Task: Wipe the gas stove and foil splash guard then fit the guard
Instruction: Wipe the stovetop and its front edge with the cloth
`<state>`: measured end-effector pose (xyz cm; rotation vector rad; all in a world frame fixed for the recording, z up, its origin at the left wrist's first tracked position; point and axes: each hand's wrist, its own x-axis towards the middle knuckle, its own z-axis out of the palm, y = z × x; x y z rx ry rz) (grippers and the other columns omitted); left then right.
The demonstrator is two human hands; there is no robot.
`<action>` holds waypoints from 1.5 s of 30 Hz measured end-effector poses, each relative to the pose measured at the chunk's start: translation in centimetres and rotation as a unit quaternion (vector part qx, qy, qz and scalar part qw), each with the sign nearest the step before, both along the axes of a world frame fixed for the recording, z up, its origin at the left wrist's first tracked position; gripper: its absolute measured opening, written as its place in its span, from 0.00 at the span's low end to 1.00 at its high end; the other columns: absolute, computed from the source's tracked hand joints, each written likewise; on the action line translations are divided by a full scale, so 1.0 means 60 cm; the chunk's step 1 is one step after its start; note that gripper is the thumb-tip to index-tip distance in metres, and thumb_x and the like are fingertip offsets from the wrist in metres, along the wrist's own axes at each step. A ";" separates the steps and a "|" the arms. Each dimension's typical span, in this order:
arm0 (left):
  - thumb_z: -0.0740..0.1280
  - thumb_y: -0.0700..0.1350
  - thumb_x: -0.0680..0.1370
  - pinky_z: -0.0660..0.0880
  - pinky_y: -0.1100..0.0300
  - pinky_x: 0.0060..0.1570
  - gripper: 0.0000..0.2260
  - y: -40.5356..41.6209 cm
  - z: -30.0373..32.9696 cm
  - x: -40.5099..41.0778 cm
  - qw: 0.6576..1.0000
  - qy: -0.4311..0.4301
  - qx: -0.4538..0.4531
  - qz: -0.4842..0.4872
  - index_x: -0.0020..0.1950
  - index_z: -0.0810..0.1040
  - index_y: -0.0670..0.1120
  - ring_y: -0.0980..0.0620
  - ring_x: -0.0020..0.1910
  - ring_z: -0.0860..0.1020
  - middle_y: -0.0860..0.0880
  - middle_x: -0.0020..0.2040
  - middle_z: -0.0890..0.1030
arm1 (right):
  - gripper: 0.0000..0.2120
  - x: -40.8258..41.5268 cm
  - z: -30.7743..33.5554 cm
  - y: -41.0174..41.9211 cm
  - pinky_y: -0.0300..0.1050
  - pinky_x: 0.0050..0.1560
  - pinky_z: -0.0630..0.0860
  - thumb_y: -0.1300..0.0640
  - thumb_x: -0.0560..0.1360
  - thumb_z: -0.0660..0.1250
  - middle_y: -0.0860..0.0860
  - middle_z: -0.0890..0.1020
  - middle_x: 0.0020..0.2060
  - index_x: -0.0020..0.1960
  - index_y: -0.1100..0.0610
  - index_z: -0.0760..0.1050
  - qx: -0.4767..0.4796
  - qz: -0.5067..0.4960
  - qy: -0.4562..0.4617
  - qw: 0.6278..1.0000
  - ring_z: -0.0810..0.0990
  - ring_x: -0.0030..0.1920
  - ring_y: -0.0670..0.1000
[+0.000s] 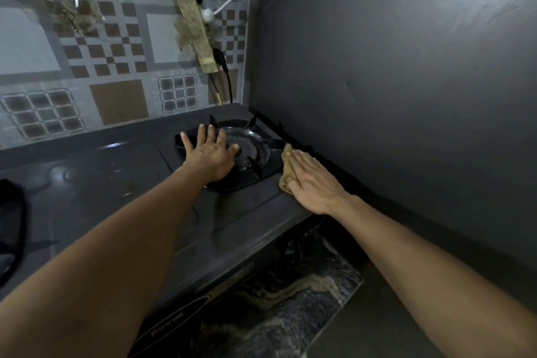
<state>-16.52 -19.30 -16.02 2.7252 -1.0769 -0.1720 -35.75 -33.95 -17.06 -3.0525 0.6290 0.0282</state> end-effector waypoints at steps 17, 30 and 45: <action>0.44 0.59 0.83 0.31 0.38 0.72 0.30 0.000 0.000 -0.001 1.000 0.015 -0.012 0.003 0.81 0.46 0.44 0.45 0.79 0.38 0.43 0.81 0.44 | 0.31 -0.074 -0.099 0.138 0.57 0.77 0.46 0.46 0.79 0.44 0.56 0.58 0.77 0.77 0.60 0.58 0.097 -0.108 -0.296 0.944 0.48 0.78 0.57; 0.48 0.63 0.81 0.41 0.45 0.77 0.34 0.125 0.032 0.018 0.992 0.000 -0.128 0.017 0.80 0.49 0.42 0.45 0.80 0.44 0.43 0.81 0.48 | 0.26 -0.049 -0.067 0.235 0.62 0.72 0.55 0.47 0.77 0.52 0.52 0.70 0.71 0.71 0.56 0.70 0.017 -0.004 -0.254 0.967 0.63 0.73 0.58; 0.46 0.62 0.82 0.46 0.42 0.76 0.33 0.421 0.031 0.068 0.985 -0.021 -0.018 0.173 0.78 0.59 0.39 0.43 0.79 0.48 0.39 0.80 0.53 | 0.30 0.064 -0.012 0.384 0.51 0.77 0.41 0.47 0.82 0.44 0.52 0.48 0.79 0.79 0.59 0.46 0.047 0.104 -0.058 0.992 0.46 0.79 0.52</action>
